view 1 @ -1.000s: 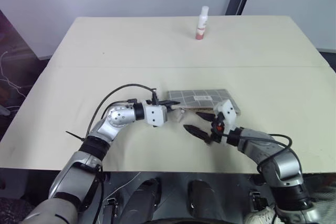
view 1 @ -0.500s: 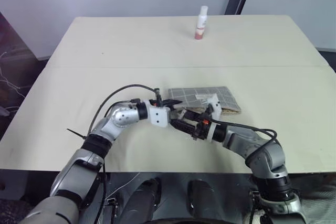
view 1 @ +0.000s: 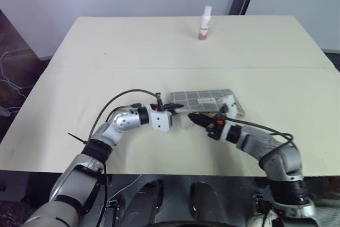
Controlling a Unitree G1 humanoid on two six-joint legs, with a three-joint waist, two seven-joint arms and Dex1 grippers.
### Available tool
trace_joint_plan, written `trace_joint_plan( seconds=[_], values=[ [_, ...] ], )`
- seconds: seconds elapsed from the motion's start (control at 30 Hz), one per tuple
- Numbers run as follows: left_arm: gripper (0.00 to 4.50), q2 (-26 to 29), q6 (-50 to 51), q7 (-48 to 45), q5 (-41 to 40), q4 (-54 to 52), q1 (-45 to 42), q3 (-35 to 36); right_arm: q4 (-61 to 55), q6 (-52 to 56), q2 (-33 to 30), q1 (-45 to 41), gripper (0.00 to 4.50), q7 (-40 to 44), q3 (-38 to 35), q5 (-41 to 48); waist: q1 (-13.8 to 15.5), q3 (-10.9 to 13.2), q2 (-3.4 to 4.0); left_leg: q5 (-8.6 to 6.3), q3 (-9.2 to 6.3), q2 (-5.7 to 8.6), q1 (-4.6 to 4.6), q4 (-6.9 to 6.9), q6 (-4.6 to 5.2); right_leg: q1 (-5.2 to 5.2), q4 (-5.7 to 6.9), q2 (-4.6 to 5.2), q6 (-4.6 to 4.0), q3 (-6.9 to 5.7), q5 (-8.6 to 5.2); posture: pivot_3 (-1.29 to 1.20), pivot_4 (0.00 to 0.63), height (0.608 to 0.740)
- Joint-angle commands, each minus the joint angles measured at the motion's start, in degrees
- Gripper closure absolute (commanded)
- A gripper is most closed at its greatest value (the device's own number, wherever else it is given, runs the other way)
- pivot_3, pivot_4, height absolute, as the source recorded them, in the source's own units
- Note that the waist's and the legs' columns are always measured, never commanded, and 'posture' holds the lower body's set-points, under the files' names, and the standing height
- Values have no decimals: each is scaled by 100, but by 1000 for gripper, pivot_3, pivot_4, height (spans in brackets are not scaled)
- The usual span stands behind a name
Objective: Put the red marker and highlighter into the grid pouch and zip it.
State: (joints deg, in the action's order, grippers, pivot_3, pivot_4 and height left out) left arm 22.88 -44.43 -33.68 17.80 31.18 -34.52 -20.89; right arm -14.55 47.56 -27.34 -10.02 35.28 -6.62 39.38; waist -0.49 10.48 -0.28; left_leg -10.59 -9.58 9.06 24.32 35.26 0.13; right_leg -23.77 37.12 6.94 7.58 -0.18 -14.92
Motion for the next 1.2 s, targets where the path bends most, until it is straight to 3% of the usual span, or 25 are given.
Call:
trace_joint_plan(
  seconds=[0.03,0.27,0.33,0.37,0.43,0.57,0.63,0.67,0.93,1.2],
  values=[
    [4500,99,52,43,-267,2,-18,231,296,-393,-602,73,4437,289,-684,-160,1,0,0,0,0,0,0,0,0,0,0,0,0,0,0,0,150,740],
    [4500,61,351,-401,-865,89,8,268,995,-1200,-1321,357,4437,684,-1140,-611,-19,0,0,0,2,-2,-1,1,1,1,1,-1,0,0,0,0,150,740],
    [3709,-16,706,-800,-1328,17,64,314,930,-1299,-1343,425,4500,768,-1149,-620,-13,0,1,0,3,-2,-1,2,1,1,1,1,0,0,0,0,150,740],
    [3319,-41,856,-958,-1526,-45,97,340,908,-1325,-1334,440,4182,764,-1154,-627,-13,0,1,0,3,-2,-1,3,1,2,1,0,0,0,0,0,150,740],
    [2266,-113,1077,-889,-1746,-190,98,542,775,-1555,-1300,487,3464,793,-1177,-705,-10,0,1,1,3,-2,-1,3,1,2,1,1,0,0,0,0,150,740],
    [260,-42,1500,-774,-2137,-535,171,1016,667,-2089,-1517,786,1428,1177,-1254,-919,-5,0,0,0,3,-2,0,6,1,2,1,1,1,0,0,0,150,740],
    [241,136,1817,-946,-2458,-679,290,1287,475,-2056,-1622,1018,359,1445,-1400,-710,-8,0,1,0,2,-2,0,6,1,3,0,1,1,0,-1,0,150,740],
    [241,246,1978,-1026,-2611,-747,356,1431,306,-2104,-1672,1160,65,1619,-1475,-611,-14,-1,1,0,2,-2,-1,6,1,4,0,1,1,0,-1,0,150,740],
    [241,739,3708,-886,-3679,-1141,753,2662,-772,-2102,-1944,2144,65,2382,-1667,-302,2,-1,1,-1,0,-8,-3,5,-1,7,0,-2,0,1,-2,0,150,740],
    [241,846,3522,-655,-3292,-671,1050,2944,-901,-2334,-1598,2187,65,2006,-1029,-773,4,-1,1,-7,7,-9,-8,5,-11,13,-7,15,-2,6,-2,0,150,740]
  ],
)
